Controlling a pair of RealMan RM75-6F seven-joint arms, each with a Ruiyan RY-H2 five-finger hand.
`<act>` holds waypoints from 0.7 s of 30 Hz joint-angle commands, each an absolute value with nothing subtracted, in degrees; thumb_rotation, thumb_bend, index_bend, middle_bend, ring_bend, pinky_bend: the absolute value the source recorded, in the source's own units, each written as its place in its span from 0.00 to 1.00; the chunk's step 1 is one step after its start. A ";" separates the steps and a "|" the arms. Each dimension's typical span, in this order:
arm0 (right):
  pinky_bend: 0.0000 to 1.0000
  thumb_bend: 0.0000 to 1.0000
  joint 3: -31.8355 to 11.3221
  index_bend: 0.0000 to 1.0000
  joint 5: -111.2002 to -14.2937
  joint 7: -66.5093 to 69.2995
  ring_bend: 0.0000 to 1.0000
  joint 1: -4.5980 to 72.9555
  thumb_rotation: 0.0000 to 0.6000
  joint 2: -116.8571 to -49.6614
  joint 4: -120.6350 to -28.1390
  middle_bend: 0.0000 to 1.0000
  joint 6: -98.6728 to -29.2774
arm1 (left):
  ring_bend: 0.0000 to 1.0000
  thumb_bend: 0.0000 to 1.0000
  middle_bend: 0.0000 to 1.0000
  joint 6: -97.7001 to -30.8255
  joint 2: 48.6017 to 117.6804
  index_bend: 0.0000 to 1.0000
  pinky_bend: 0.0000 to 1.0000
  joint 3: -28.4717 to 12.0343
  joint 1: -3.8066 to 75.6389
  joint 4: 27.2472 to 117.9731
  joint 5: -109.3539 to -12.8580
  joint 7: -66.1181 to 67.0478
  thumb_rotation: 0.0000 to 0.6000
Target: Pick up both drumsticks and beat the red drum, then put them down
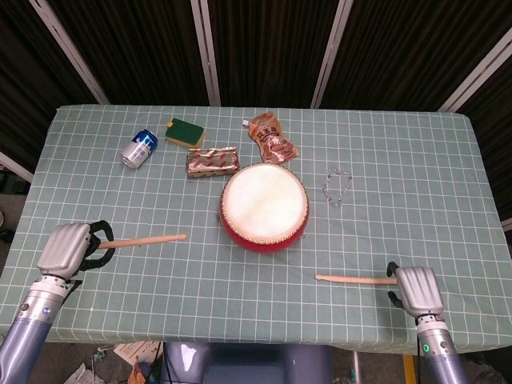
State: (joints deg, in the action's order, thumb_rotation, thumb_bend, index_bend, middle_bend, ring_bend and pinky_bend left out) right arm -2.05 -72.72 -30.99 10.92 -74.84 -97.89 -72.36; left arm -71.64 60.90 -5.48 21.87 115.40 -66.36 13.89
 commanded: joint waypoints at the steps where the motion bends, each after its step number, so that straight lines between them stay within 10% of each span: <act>1: 1.00 0.28 -2.18 0.47 -71.50 -32.55 1.00 11.18 1.00 -76.55 -97.54 1.00 -72.26 | 1.00 0.52 1.00 -71.44 60.81 0.79 1.00 -5.56 21.89 115.28 -66.34 13.65 1.00; 21: 1.00 0.33 -3.58 0.50 -66.83 -35.42 1.00 12.92 1.00 -83.40 -92.11 1.00 -71.77 | 1.00 0.52 1.00 -70.92 60.69 0.79 1.00 -5.88 21.87 115.47 -66.31 13.49 1.00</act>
